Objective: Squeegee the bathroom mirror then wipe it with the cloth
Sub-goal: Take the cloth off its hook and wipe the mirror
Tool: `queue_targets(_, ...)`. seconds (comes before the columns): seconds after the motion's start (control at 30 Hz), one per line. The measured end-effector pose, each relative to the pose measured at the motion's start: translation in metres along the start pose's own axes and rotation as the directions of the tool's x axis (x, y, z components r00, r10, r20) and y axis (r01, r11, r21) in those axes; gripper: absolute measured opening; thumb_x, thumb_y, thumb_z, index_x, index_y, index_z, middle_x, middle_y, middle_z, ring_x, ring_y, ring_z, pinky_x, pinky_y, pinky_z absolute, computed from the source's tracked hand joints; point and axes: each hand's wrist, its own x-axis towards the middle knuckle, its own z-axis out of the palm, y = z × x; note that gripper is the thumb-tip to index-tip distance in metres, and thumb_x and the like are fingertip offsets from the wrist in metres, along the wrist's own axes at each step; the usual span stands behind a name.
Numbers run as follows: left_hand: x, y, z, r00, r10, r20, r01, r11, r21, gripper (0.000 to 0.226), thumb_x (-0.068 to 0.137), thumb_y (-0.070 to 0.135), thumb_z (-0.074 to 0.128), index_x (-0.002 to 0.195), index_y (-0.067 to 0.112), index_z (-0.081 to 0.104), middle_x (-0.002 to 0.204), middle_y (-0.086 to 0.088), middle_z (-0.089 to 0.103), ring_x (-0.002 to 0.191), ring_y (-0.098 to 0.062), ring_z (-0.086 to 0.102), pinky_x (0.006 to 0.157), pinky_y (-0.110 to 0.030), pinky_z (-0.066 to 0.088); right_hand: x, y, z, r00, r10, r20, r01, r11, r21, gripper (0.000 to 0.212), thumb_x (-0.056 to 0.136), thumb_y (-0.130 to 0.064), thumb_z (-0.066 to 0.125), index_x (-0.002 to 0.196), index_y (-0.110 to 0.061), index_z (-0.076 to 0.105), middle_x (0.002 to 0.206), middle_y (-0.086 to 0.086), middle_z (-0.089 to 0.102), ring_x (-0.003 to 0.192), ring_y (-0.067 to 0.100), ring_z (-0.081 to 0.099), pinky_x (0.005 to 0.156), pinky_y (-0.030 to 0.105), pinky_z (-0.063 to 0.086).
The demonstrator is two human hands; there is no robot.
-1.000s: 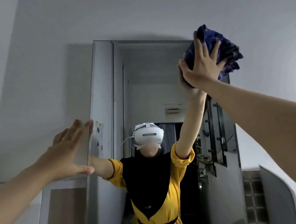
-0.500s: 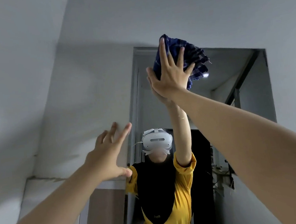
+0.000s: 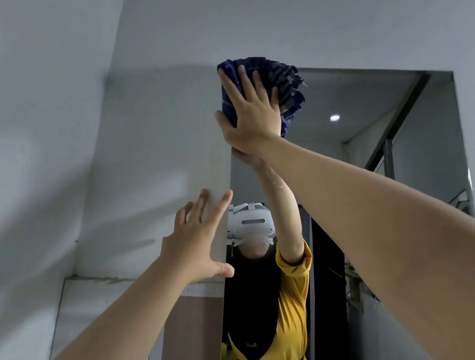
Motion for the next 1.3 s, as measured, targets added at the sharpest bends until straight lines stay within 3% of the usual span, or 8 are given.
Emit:
queue_targets(0.23, -0.002, 0.0, -0.001, 1.0, 0.002, -0.004, -0.002, 1.0, 0.0, 0.134, 0.057, 0.054, 0.081, 0.134, 0.055, -0.028, 0.156, 0.007, -0.023, 0.145, -0.029, -0.006, 0.097, -0.054, 0.044, -0.041, 0.015, -0.004, 0.99, -0.133, 0.044, 0.136, 0.988, -0.076, 0.065, 0.093, -0.051, 0.038, 0.15, -0.044, 0.008, 0.163, -0.007, 0.009, 0.15, 0.026, 0.003, 0.112, 0.065, 0.004)
queue_targets(0.47, 0.0, -0.001, 0.001, 1.0, -0.017, 0.011, 0.016, 0.999, 0.039, 0.136, 0.054, 0.058, 0.081, 0.129, 0.057, -0.032, 0.157, 0.006, -0.022, 0.145, -0.031, -0.004, 0.098, -0.063, 0.04, -0.082, 0.068, -0.025, 0.995, -0.087, 0.043, 0.092, 0.988, -0.121, 0.064, 0.093, -0.052, 0.04, 0.15, -0.044, 0.01, 0.163, -0.008, 0.009, 0.15, 0.025, 0.002, 0.109, 0.071, 0.006)
queue_targets(0.67, 0.003, 0.003, 0.003, 1.0, -0.023, -0.002, 0.023, 0.998, 0.051, 0.137, 0.055, 0.053, 0.083, 0.135, 0.052, -0.029, 0.158, 0.0, -0.018, 0.145, -0.037, 0.0, 0.107, -0.056, 0.029, -0.114, 0.137, -0.055, 0.996, 0.09, -0.005, -0.09, 0.985, -0.148, 0.066, 0.091, -0.058, 0.034, 0.15, -0.043, 0.008, 0.163, -0.009, 0.007, 0.15, 0.025, 0.0, 0.11, 0.071, 0.006)
queue_targets(0.93, 0.01, -0.004, 0.009, 0.999, 0.005, -0.031, -0.003, 0.996, 0.084, 0.141, 0.05, 0.059, 0.081, 0.131, 0.054, -0.034, 0.159, -0.006, -0.014, 0.143, -0.043, 0.004, 0.108, -0.062, 0.029, -0.166, 0.221, -0.09, 0.918, 0.379, -0.113, -0.393, 0.91, -0.136, 0.067, 0.091, -0.056, 0.034, 0.149, -0.044, 0.003, 0.163, -0.009, 0.002, 0.15, 0.022, -0.002, 0.112, 0.068, 0.008)
queue_targets(1.17, 0.014, -0.006, 0.011, 0.999, 0.014, -0.045, -0.009, 0.995, 0.101, 0.143, 0.048, 0.059, 0.082, 0.132, 0.053, -0.034, 0.159, -0.011, -0.01, 0.144, -0.041, 0.007, 0.109, -0.06, 0.029, -0.178, 0.198, -0.079, 0.738, 0.645, -0.198, -0.662, 0.749, -0.027, 0.063, 0.094, -0.052, 0.029, 0.151, -0.04, 0.003, 0.163, -0.004, 0.0, 0.15, 0.024, -0.005, 0.11, 0.069, 0.002)
queue_targets(1.3, 0.014, -0.006, 0.011, 0.999, 0.016, -0.042, -0.012, 0.995, 0.104, 0.143, 0.05, 0.058, 0.083, 0.13, 0.054, -0.035, 0.159, -0.01, -0.011, 0.145, -0.039, 0.004, 0.109, -0.06, 0.028, -0.183, 0.171, -0.064, 0.738, 0.648, -0.19, -0.66, 0.752, 0.0, 0.061, 0.095, -0.054, 0.023, 0.151, -0.041, 0.001, 0.163, -0.004, -0.003, 0.149, 0.024, -0.007, 0.109, 0.07, 0.003)
